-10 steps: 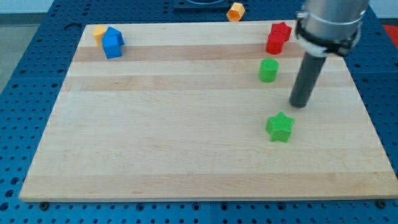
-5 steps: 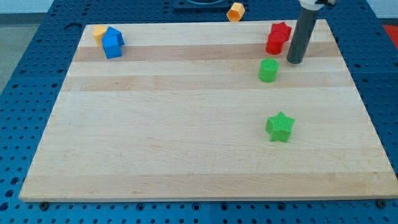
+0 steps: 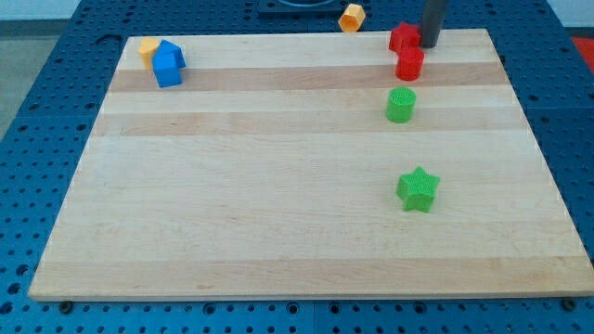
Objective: Push the red star to the top center of the board
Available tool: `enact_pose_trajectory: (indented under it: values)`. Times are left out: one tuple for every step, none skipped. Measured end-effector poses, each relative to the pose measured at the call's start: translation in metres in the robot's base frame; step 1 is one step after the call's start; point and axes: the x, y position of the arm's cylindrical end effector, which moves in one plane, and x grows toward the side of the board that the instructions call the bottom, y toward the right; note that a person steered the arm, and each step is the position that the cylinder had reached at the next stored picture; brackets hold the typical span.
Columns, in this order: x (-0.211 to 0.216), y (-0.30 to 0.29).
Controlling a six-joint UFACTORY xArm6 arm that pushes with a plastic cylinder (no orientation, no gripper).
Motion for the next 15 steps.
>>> enact_pose_trajectory:
  values:
    - [-0.005,-0.014]
    - [-0.005,-0.063]
    - [-0.004,-0.104]
    - [-0.004,-0.148]
    - [-0.004,-0.192]
    - [-0.004,-0.221]
    - [-0.004,-0.221]
    - [-0.004,-0.222]
    - [-0.004,-0.222]
    - [-0.004,-0.236]
    - [-0.004,-0.273]
    - [0.005,-0.275]
    - [0.012,-0.263]
    - [0.031,-0.291]
    - [0.059,-0.303]
